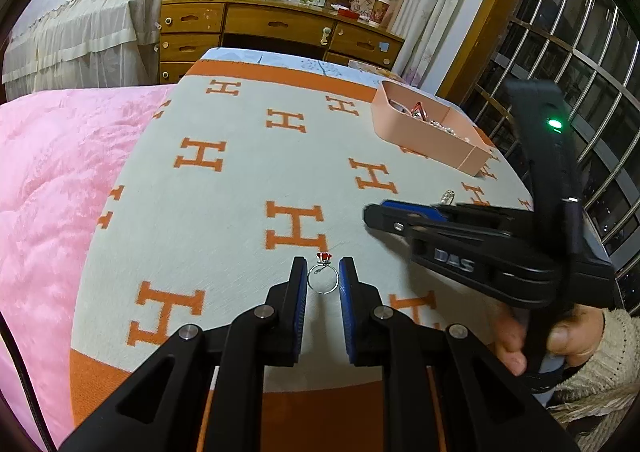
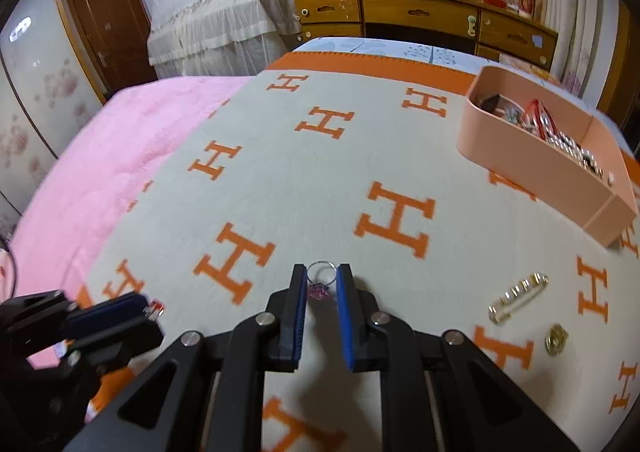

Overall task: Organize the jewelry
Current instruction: 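Carry both rings into the pink box and open both tools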

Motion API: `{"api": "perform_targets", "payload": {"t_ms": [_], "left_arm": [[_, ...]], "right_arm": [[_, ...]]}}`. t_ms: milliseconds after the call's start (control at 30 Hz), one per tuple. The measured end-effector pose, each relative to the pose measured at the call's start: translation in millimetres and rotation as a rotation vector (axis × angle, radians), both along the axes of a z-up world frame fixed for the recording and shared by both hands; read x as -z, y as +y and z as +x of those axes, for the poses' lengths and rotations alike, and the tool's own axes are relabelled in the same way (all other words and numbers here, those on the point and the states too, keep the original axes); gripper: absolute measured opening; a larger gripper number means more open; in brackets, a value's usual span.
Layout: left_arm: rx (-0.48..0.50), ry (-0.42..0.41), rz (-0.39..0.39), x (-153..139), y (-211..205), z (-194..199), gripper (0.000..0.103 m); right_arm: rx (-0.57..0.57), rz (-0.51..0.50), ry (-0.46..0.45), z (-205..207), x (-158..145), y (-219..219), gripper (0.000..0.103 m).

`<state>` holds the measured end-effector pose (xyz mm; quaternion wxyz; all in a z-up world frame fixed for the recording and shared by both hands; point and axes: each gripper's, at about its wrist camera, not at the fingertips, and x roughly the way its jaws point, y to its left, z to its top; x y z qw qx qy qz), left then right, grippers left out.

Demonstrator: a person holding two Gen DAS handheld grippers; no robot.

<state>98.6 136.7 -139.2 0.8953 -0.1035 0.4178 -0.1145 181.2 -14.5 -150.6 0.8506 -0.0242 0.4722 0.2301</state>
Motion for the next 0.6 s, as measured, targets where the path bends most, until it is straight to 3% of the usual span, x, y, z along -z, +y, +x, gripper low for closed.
{"api": "perform_targets", "payload": {"t_ms": [267, 500, 600], "left_arm": [[0.069, 0.008, -0.016, -26.4, -31.0, 19.5, 0.014], [0.143, -0.137, -0.002, -105.4, -81.0, 77.7, 0.014], [0.135, -0.173, -0.001, -124.2, -100.0, 114.2, 0.014]], "right_arm": [[0.077, 0.141, -0.028, -1.4, -44.0, -63.8, 0.015], [0.155, 0.282, -0.045, 40.3, -94.1, -123.1, 0.015], [0.19, 0.335, -0.05, 69.4, -110.2, -140.3, 0.015]]}}
